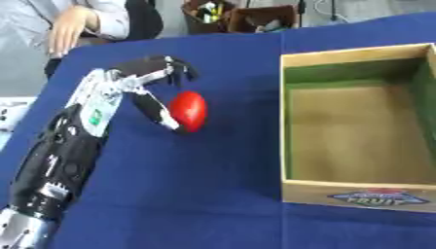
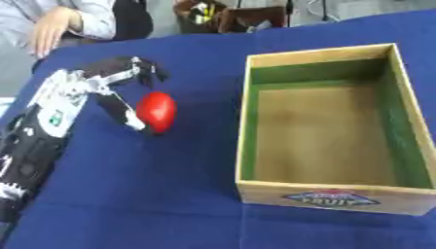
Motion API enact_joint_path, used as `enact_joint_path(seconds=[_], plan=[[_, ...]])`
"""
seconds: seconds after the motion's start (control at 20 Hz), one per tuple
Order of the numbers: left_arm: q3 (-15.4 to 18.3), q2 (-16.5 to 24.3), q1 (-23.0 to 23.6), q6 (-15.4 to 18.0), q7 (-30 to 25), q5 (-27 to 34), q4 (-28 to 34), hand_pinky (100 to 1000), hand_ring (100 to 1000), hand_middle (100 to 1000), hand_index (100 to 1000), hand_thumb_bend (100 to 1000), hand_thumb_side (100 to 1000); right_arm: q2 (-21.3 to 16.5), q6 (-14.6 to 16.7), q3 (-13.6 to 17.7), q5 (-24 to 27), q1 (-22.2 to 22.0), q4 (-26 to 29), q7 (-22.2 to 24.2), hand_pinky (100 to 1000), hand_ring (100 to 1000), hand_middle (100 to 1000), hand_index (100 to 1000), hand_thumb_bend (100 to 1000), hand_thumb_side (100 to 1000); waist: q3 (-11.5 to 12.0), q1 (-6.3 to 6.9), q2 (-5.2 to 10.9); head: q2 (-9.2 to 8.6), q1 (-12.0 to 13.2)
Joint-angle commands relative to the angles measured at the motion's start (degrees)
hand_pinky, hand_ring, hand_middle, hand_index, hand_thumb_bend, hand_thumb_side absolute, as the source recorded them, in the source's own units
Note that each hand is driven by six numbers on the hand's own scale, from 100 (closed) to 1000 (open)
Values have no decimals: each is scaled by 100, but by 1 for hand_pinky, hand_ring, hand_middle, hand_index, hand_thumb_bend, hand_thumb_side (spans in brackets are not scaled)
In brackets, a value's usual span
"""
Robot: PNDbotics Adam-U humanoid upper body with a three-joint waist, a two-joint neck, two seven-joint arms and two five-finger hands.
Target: Pick up objects on the table and place them in the box.
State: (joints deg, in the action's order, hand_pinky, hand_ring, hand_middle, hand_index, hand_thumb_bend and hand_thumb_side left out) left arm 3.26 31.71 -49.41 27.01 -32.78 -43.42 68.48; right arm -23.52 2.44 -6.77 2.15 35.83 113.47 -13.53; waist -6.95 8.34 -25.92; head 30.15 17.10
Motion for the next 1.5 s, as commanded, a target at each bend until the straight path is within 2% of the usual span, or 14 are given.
enact_joint_path(seconds=[0.05, 0.3, 0.55, 0.75, 0.85, 1.15, 1.35, 1.5], plan=[[-19, 121, -81, 68, -122, 69, 140, 628, 616, 699, 865, 947, 466, -18, 11, 12, 23, 88, 112, -4, 1000, 983, 524, 705, 100, 526, 0, -49, 170, -42, 0], [-58, 84, -70, 153, -336, 95, 124, 624, 611, 691, 860, 925, 437, -11, 17, 12, 32, 107, 112, -13, 1000, 983, 524, 705, 100, 526, -7, -59, 157, -42, -6], [-46, 73, -59, 170, -384, 78, 94, 603, 579, 617, 814, 884, 446, -4, 8, 9, 37, 102, 112, -20, 1000, 984, 523, 705, 100, 527, -1, -69, 144, -56, -8], [-58, 69, -39, 189, -357, -10, 23, 576, 557, 598, 794, 842, 457, 0, 13, 8, 47, 110, 112, -23, 1000, 984, 522, 705, 100, 527, -9, -73, 138, -60, -5], [-57, 69, -30, 199, -320, -70, -8, 540, 540, 601, 795, 799, 463, -1, 16, 10, 47, 111, 112, -27, 1000, 984, 522, 705, 100, 527, -9, -74, 136, -56, -6], [-75, 59, -6, 265, -291, -179, -78, 431, 496, 595, 803, 754, 461, 3, 16, 9, 46, 117, 112, -27, 1000, 984, 522, 706, 100, 527, 1, -78, 130, -55, -3], [-82, 43, -2, 293, -314, -152, -97, 420, 488, 577, 787, 755, 458, 4, 19, 15, 44, 122, 112, -37, 1000, 984, 522, 706, 100, 527, -2, -84, 126, -66, 11], [-70, 39, -1, 271, -261, -147, -93, 398, 472, 525, 748, 742, 483, 3, 17, 20, 38, 116, 112, -44, 1000, 984, 521, 706, 100, 528, 0, -87, 127, -69, 9]])
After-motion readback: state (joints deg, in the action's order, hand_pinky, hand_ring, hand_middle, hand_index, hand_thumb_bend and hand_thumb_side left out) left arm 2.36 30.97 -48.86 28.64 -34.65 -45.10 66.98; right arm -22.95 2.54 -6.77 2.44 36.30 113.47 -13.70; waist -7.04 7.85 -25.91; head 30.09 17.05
